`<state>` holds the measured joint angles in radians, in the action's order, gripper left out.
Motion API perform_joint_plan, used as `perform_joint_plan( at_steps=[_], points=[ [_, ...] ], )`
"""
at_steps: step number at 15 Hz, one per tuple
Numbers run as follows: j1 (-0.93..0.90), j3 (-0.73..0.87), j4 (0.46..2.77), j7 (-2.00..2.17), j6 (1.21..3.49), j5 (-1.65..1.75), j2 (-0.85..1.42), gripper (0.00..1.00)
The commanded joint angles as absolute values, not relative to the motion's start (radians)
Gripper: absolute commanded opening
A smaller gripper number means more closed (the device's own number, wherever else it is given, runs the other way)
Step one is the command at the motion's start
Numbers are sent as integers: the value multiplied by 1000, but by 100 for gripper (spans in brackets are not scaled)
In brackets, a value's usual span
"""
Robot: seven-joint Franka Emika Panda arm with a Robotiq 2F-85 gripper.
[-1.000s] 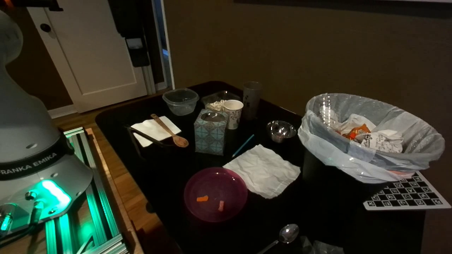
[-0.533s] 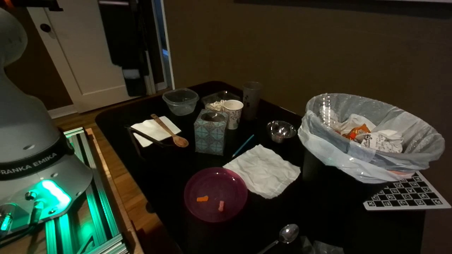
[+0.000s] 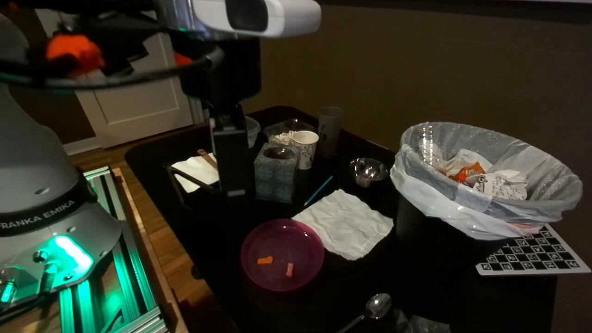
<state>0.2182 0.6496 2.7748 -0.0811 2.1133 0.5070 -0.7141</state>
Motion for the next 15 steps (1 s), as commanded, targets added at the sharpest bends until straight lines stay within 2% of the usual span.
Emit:
perform_joint_plan(
  at_steps=[1,4,5,10,15],
  points=[
    [100,793,2775,-44,2249,538,-575,100],
    [1,890,2775,-42,2293,532,-476,100],
    [70,829,2775,-61,2252,513,-555,100],
    [12,870,2770,-60,2271,513,-480,100],
    [-188,1014,2771,-94,2347,344,-366,100]
  ],
)
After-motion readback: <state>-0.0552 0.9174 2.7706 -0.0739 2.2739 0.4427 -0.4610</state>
